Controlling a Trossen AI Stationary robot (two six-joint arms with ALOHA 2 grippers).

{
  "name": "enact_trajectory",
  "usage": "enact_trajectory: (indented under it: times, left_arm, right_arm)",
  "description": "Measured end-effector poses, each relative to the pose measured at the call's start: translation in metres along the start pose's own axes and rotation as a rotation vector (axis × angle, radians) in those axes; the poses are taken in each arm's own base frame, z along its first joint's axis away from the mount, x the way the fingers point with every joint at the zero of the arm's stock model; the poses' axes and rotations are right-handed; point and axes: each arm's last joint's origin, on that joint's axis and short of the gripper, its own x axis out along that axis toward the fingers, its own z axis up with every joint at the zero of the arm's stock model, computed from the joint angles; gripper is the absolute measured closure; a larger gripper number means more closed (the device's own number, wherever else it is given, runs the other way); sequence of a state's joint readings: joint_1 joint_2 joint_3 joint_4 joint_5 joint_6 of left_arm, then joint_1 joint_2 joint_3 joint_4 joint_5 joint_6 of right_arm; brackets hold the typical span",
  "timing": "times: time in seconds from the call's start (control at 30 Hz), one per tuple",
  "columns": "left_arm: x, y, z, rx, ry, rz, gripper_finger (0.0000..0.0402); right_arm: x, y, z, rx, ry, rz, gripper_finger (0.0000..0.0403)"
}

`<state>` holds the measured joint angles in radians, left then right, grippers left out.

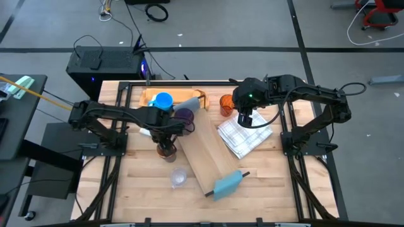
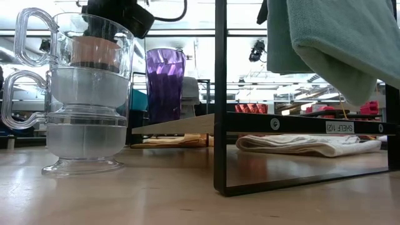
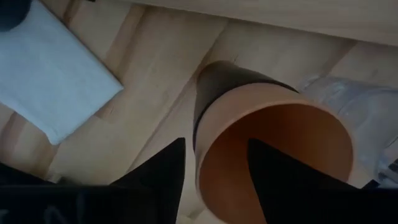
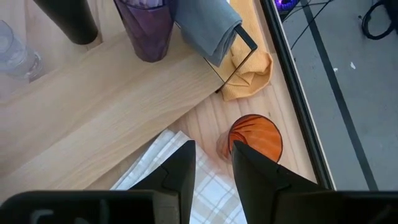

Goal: Stack small to large cups/mugs on shelf
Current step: Put the light orange cup on the shelf

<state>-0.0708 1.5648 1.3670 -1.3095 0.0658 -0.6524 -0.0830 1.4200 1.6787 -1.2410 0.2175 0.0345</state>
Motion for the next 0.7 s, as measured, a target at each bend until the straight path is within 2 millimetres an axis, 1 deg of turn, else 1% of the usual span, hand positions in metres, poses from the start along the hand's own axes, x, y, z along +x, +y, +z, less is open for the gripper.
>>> enact_trajectory:
  times: [0.17,0.3,0.43,0.7]
  left_arm:
    - [0.0023,-0.0016,0.003,0.01,-0.019,0.006,0.0235]
    - [0.0026,-0.0012,0.0033,0.01,-0.023,0.017,0.0257]
    - [0.0026,-0.0012,0.0032,0.02,-0.022,0.017,0.0293]
    - [0.0026,-0.0013,0.0034,0.048,-0.024,0.016,0.0387]
  right_arm:
    - [0.0001,0.0,0.0002,0.001,-0.001,0.0,0.0292]
    - [0.0,0.0,0.0003,0.001,-0.003,0.0,0.0292]
    - [0.0001,0.0,0.0003,0.0,-0.003,0.0,0.0292]
    - [0.0,0.0,0.0006,-0.006,-0.006,0.0,0.0292]
